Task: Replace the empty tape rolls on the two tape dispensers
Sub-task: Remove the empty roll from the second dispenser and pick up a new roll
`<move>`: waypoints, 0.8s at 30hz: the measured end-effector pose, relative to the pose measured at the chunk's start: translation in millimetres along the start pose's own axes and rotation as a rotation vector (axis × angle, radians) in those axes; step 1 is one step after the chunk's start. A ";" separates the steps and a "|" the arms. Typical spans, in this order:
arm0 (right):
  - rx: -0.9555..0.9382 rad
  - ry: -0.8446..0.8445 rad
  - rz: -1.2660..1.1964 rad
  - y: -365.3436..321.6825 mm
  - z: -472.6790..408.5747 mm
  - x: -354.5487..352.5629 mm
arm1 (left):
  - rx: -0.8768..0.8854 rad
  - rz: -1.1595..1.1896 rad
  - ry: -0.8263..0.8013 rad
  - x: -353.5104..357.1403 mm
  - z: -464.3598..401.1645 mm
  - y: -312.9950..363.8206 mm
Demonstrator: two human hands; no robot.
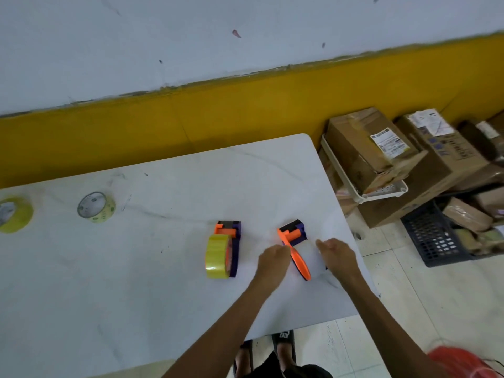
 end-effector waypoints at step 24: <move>-0.074 -0.127 -0.357 36.0 -23.5 -38.2 | -0.183 0.120 0.126 -3.5 -5.3 17.6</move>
Point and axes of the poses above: each hand's wrist, its own z-axis away from the middle knuckle, its own x-axis out of the palm, y = z × x, the point moved 7 cm from there along -z, towards the middle knuckle, and after that the axes turned 1 degree about y, right-handed, at the moved point
